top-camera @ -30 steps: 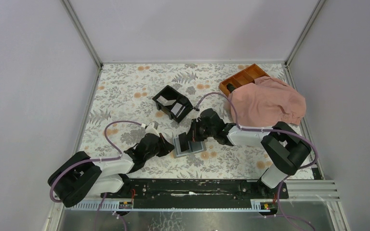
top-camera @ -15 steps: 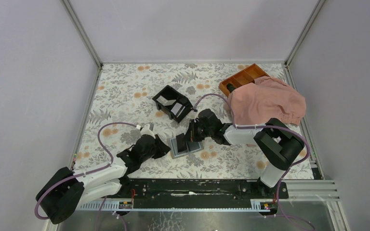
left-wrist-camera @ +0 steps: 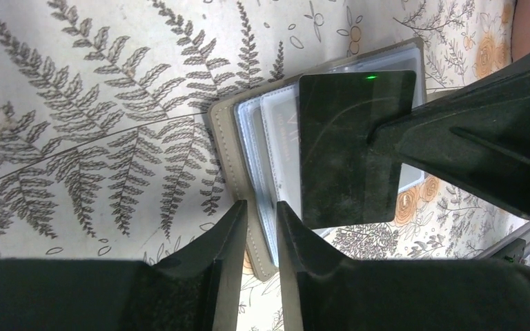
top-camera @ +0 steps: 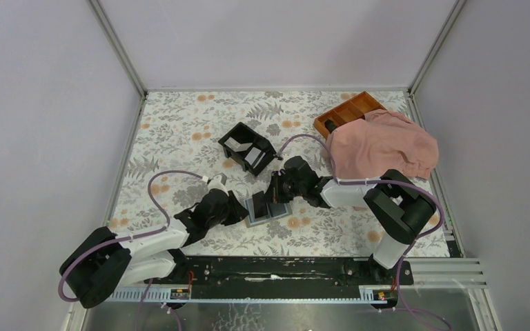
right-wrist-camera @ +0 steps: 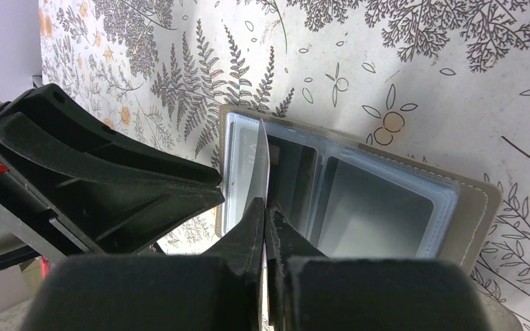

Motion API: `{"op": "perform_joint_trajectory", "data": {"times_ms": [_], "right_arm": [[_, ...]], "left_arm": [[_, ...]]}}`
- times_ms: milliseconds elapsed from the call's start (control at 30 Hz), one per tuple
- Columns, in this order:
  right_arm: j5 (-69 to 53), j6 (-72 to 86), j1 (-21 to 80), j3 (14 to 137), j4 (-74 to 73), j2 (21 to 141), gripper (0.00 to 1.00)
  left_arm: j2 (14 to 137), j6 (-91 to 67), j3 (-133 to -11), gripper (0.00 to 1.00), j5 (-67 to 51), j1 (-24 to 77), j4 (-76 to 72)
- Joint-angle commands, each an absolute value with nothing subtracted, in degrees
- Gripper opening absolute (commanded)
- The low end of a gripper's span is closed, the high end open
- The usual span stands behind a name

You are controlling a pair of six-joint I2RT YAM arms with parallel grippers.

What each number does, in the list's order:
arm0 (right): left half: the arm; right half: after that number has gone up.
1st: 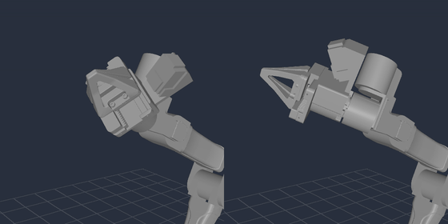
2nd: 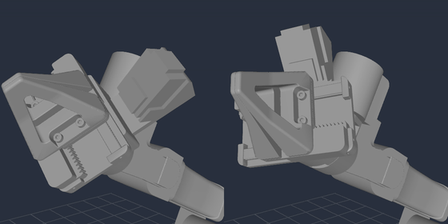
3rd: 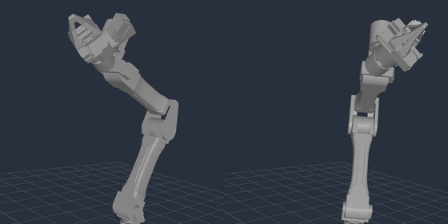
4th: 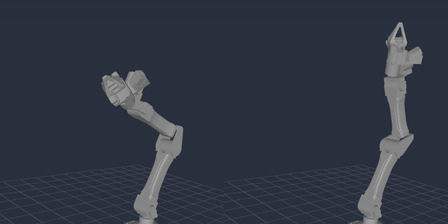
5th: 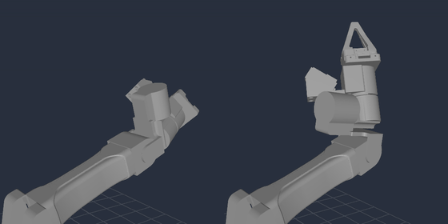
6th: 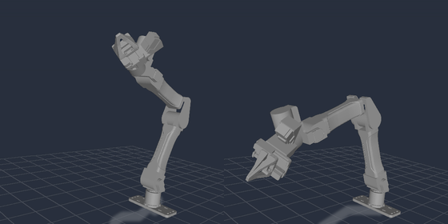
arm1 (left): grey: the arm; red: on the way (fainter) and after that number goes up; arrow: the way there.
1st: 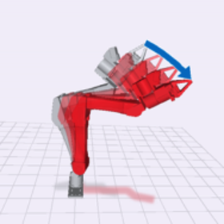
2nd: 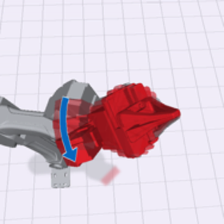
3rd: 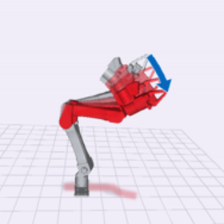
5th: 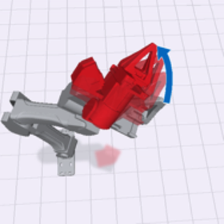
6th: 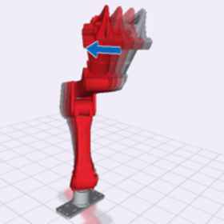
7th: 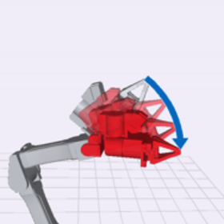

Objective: Put the credit cards into the card holder
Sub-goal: Turn over the card slot in the card holder.

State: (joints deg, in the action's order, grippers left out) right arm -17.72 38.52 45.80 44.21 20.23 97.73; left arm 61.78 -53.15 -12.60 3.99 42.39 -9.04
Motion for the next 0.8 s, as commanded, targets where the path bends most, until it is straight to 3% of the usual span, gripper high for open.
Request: {"op": "perform_joint_trajectory", "data": {"times_ms": [0, 300, 767], "right_arm": [[-17.64, 37.09, 46.23, 45.88, 19.96, 98.0, 0.0], [-18.04, 37.2, 46.23, 45.29, 20.87, 98.55, 0.0], [-18.11, 37.18, 46.23, 44.48, 21.29, 97.99, 0.0]], "left_arm": [[63.52, -51.83, -15.27, 0.32, 4.52, 43.09, -12.48], [64.08, -52.03, -16.4, 0.33, 5.71, 43.92, -12.64], [66.33, -52.2, -18.01, 0.18, 6.54, 45.3, -14.65]]}}
